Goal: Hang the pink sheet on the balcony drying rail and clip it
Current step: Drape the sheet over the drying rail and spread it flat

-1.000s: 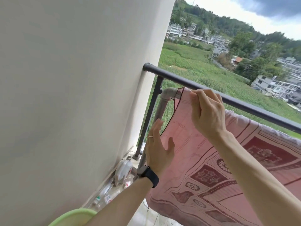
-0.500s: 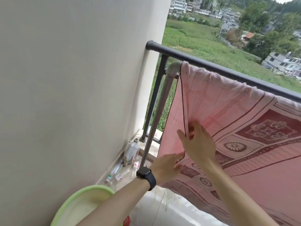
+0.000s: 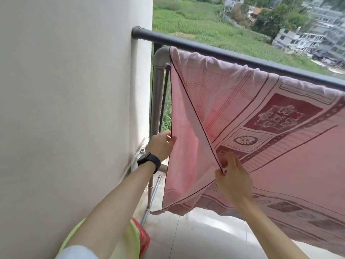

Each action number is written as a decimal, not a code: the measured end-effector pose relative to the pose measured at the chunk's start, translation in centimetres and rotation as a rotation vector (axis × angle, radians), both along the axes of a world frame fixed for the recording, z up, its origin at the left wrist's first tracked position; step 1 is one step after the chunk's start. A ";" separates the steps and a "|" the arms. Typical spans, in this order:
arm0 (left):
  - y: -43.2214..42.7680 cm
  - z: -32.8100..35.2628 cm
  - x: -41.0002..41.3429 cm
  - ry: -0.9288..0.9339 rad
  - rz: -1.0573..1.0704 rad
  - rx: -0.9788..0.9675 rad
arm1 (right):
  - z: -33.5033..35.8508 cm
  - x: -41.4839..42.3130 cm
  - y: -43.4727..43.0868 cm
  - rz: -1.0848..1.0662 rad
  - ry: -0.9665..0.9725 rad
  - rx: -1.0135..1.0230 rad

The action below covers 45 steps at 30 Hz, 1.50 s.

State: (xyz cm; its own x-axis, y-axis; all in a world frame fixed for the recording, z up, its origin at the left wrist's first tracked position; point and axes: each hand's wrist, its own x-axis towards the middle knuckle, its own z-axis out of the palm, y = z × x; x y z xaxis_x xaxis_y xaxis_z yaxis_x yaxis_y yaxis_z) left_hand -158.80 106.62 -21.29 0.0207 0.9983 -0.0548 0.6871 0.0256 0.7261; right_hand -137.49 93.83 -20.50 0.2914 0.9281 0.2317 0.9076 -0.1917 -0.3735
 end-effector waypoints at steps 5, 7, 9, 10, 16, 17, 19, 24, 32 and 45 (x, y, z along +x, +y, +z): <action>-0.7 1.0 -2.8 0.354 0.161 0.150 | -4.0 0.0 -0.8 0.077 -0.009 -0.287; -0.4 2.2 -3.6 0.341 0.169 0.196 | -6.7 -1.6 -0.5 0.149 -0.002 -0.381; -0.5 2.9 -3.8 0.277 0.157 0.213 | -8.9 -3.7 -0.1 0.223 0.021 -0.452; -0.7 2.8 -3.9 0.239 0.121 0.192 | -9.5 -4.8 0.1 0.256 0.045 -0.466; -2.7 1.3 -5.4 -0.101 0.054 0.052 | -5.6 -8.6 1.6 0.459 0.117 -0.409; -2.8 1.7 -5.5 -0.145 0.062 0.073 | -4.2 -8.5 1.8 0.482 0.104 -0.376; -2.8 3.5 -5.9 -0.237 0.078 0.117 | -0.8 -7.9 2.4 0.513 0.091 -0.281; -1.0 11.6 -6.4 -0.409 0.114 0.385 | 10.8 -6.6 4.4 0.554 -0.017 0.217; 2.5 20.5 -6.2 -0.280 -0.028 0.650 | 24.6 -7.5 9.4 0.437 -0.344 0.589; -2.3 14.1 -3.8 -0.179 0.156 0.464 | 25.7 -11.1 13.3 0.490 -0.068 0.283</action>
State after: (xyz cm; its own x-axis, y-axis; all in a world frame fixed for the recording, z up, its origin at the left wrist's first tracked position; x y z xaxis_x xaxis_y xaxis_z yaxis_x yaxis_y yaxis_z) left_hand -162.58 104.35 -7.24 -0.1620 0.9087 0.3847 0.5650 -0.2342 0.7912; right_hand -148.58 107.13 5.22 -0.1817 0.8504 0.4938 0.8890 0.3567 -0.2871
